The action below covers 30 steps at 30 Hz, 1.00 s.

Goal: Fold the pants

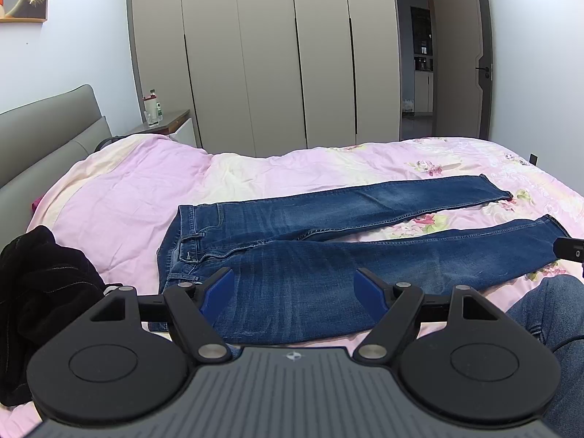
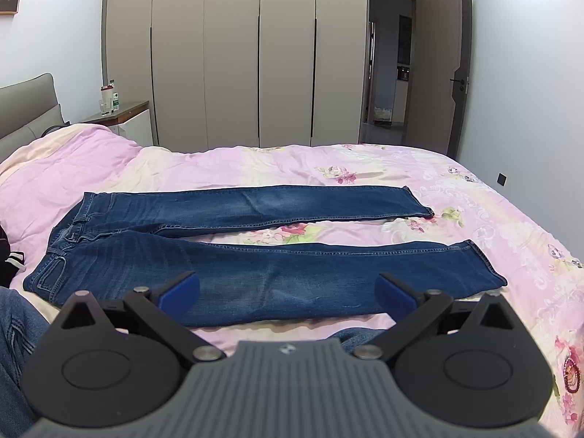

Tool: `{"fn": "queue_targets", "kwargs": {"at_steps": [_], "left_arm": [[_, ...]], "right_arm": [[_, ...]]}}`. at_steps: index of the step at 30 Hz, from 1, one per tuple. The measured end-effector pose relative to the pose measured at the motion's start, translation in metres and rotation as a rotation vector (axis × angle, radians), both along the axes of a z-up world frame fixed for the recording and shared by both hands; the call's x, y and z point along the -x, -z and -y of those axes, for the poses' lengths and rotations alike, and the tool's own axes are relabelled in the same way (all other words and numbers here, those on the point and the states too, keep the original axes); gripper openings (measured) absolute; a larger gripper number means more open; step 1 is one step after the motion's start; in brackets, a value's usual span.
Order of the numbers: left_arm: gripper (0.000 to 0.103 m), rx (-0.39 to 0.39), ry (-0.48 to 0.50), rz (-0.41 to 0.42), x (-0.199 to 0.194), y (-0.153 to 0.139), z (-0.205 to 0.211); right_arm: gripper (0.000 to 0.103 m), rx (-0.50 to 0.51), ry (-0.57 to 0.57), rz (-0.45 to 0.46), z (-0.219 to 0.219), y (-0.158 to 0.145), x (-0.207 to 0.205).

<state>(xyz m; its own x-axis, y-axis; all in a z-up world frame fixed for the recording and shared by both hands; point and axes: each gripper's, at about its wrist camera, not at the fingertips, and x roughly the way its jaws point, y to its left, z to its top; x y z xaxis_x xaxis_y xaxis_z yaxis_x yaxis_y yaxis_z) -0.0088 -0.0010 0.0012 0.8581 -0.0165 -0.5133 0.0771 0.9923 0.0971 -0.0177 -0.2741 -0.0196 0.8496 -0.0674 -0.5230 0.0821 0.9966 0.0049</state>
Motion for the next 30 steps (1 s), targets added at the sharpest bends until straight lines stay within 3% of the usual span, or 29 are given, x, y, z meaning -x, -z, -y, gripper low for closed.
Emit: {"fn": "queue_targets", "kwargs": {"at_steps": [30], "left_arm": [[0.088, -0.013, 0.005, -0.007, 0.0016, 0.0005, 0.0010]], "right_arm": [[0.098, 0.002, 0.002, 0.000, 0.0011, 0.0022, 0.0009]]}}
